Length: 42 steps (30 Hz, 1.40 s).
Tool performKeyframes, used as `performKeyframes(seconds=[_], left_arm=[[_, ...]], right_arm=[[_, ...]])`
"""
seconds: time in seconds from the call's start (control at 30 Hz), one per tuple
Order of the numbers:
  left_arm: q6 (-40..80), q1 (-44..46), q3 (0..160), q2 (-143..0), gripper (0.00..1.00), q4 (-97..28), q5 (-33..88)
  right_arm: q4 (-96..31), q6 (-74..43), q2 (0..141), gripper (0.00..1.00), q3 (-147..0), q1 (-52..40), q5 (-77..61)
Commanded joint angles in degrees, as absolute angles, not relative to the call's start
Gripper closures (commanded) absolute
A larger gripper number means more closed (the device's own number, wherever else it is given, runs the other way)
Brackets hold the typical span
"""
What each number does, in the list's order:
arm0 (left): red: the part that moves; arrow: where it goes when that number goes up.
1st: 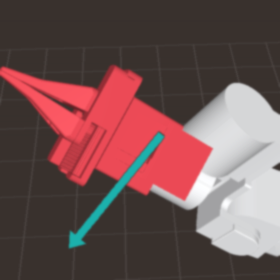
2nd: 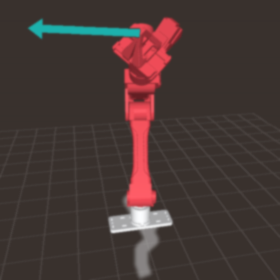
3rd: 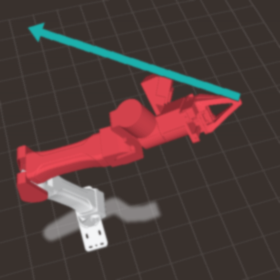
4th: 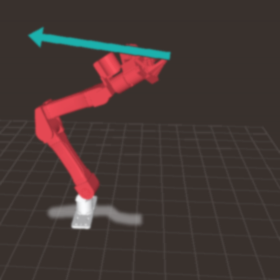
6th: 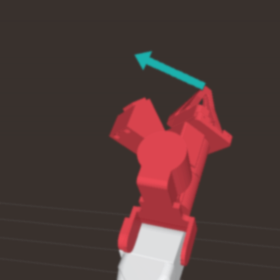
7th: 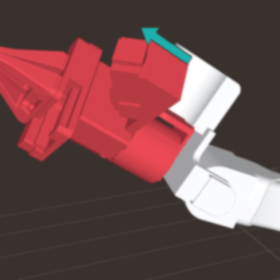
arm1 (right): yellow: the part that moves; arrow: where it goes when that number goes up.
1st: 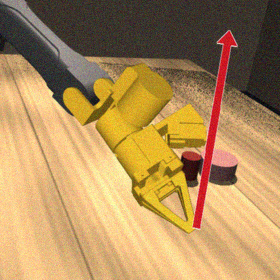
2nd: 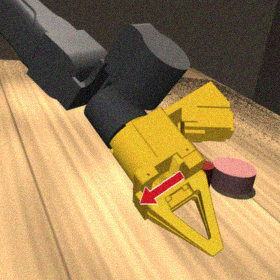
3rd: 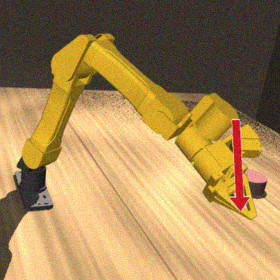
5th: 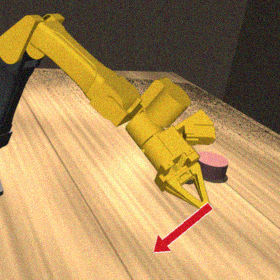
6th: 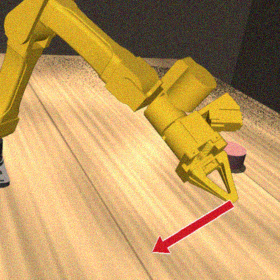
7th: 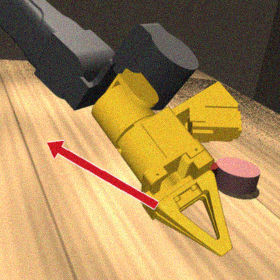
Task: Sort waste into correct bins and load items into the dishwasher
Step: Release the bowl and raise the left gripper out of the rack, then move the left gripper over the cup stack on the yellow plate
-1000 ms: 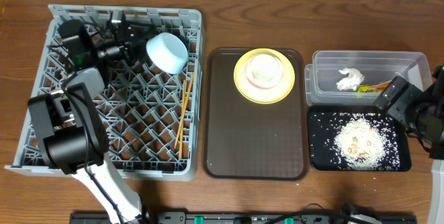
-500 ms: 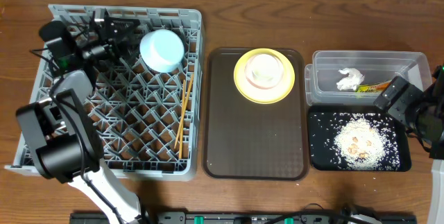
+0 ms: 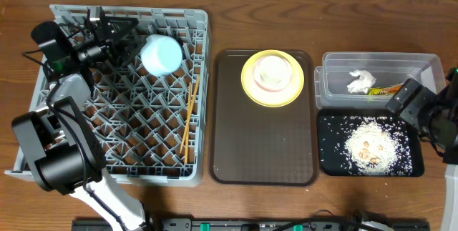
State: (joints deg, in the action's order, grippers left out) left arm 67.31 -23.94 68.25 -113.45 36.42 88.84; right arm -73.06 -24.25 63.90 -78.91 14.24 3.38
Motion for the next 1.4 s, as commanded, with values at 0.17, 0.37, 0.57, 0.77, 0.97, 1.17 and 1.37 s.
performKeyframes(seconds=[0.17,0.37,0.57,0.77,0.97,1.17,1.37], left_arm=[[66.1,-24.4,67.7,-112.2,0.04,37.0,90.2],[66.7,-23.4,67.7,-105.9,0.05,37.0,89.2],[67.2,-20.5,67.7,-90.9,0.01,36.9,84.3],[66.1,-16.3,67.7,-76.9,0.0,32.8,75.0],[55.3,-10.0,67.7,-71.5,0.0,15.2,67.2],[40.6,0.3,68.7,-71.9,0.0,-6.0,55.4],[26.7,13.6,76.6,-74.0,0.01,-25.2,33.5]], right_arm=[[-73.1,-23.5,63.7,0.01,-79.1,14.2,3.4],[-73.1,-23.5,63.7,0.01,-79.1,14.2,3.4],[-73.1,-23.5,63.7,0.01,-79.1,14.2,3.4],[-73.1,-23.5,63.7,0.01,-79.1,14.2,3.4],[-73.1,-23.5,63.7,0.01,-79.1,14.2,3.4],[-73.1,-23.5,63.7,0.01,-79.1,14.2,3.4],[-73.1,-23.5,63.7,0.01,-79.1,14.2,3.4]])
